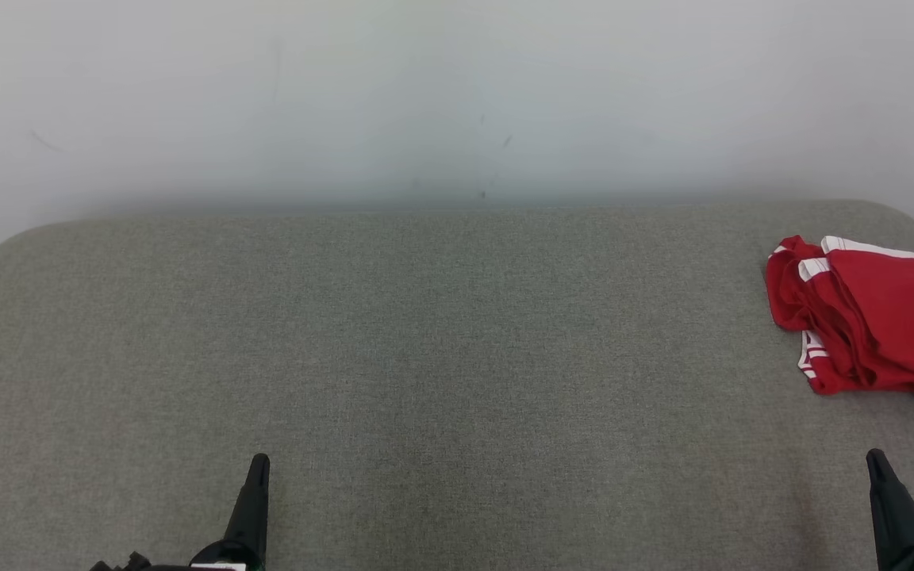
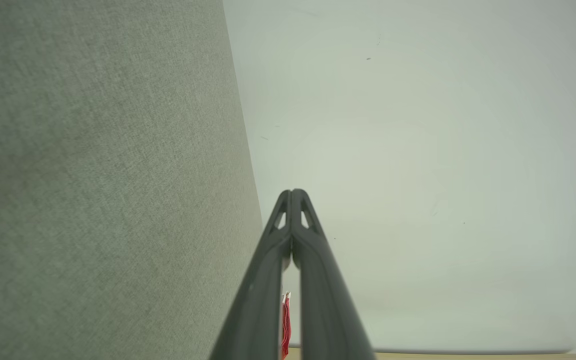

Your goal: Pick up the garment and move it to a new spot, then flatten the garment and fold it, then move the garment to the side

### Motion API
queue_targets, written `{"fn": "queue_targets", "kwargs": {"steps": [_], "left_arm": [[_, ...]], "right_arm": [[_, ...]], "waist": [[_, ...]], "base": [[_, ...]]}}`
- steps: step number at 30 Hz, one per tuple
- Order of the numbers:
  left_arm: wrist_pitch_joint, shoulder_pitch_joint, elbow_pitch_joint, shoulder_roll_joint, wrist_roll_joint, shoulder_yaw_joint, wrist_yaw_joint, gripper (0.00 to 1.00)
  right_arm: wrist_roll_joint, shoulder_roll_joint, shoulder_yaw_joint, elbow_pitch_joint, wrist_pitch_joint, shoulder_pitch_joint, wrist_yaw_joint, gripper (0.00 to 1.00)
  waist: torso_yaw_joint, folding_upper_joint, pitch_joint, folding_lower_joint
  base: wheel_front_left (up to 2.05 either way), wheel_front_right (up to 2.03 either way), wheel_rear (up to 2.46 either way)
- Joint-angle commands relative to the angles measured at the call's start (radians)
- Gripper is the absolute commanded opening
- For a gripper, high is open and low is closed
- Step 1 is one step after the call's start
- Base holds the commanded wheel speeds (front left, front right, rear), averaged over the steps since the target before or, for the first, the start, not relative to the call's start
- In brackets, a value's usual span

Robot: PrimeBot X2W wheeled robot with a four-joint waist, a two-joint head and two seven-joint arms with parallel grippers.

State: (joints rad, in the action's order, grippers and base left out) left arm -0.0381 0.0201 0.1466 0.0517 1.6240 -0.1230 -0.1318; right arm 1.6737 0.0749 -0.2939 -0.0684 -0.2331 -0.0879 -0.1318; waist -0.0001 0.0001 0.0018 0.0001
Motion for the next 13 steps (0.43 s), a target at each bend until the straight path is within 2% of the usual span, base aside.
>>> {"fn": "queue_targets", "kwargs": {"steps": [1,13], "left_arm": [[0.003,0.001,0.000,-0.002,0.007,0.003,-0.002,0.00],[0.004,0.001,0.000,-0.002,0.007,0.003,-0.002,0.00]], "right_arm": [[-0.004,-0.002,-0.004,0.004,-0.003,-0.005,0.002,0.00],[-0.009,-0.006,-0.008,0.003,-0.006,-0.003,0.002,0.00]], "waist": [[0.000,-0.0001,0.000,-0.0001],[0.000,-0.0001,0.000,-0.0001]], "base": [[0.00,0.00,0.00],[0.00,0.00,0.00]]}}
